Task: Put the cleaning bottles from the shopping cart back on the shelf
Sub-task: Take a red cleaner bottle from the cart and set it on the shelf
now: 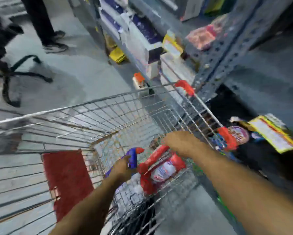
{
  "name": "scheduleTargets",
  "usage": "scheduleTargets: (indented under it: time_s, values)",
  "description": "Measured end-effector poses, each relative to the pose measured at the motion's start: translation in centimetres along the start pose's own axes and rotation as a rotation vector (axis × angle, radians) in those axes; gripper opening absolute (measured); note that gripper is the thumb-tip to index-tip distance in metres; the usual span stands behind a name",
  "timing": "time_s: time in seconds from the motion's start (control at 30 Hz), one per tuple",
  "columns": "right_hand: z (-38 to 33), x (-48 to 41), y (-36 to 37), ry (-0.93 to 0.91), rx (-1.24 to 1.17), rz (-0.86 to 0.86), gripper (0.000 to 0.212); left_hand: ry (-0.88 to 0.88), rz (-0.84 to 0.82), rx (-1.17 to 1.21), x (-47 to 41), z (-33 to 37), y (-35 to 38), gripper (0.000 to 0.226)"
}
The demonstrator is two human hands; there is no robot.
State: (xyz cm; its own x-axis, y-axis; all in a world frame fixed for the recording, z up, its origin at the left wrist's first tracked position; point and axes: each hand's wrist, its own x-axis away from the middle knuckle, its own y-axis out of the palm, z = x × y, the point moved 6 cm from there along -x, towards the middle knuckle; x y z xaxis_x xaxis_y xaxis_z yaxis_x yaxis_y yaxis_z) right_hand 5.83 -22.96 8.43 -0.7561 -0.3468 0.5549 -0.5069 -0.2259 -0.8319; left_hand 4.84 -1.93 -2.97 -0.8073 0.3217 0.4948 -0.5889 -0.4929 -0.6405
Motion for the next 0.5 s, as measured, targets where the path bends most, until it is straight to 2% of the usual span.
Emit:
scheduleTargets:
  time_s: [0.03, 0.13, 0.27, 0.33, 0.4, 0.5]
  values:
    - [-0.5, -1.7, 0.4, -0.022, 0.038, -0.024, 0.031, 0.026, -0.062, 0.009, 0.0, -0.5, 1.1, 0.048]
    - [-1.5, -7.1, 3.1, -0.106, 0.099, -0.113, 0.029, -0.029, -0.041, -0.023, -0.9, -2.3, 3.4, 0.062]
    - [-2.0, -10.4, 7.8, -0.133, 0.172, -0.317, 0.027, -0.137, -0.179, -0.071, -1.8, -2.4, 5.7, 0.032]
    - [-2.4, -11.1, 9.4, -0.142, 0.155, -0.385, 0.021, -0.122, -0.161, -0.126, -2.2, -2.2, 5.9, 0.024]
    - [-3.0, -11.3, 9.7, -0.171, 0.142, -0.366, 0.016, -0.105, -0.140, -0.135, -2.4, -2.3, 5.9, 0.023]
    - [-2.8, -10.6, 8.8, -0.190, 0.168, -0.313, 0.025, -0.123, -0.152, -0.035, -2.4, -3.0, 5.6, 0.020]
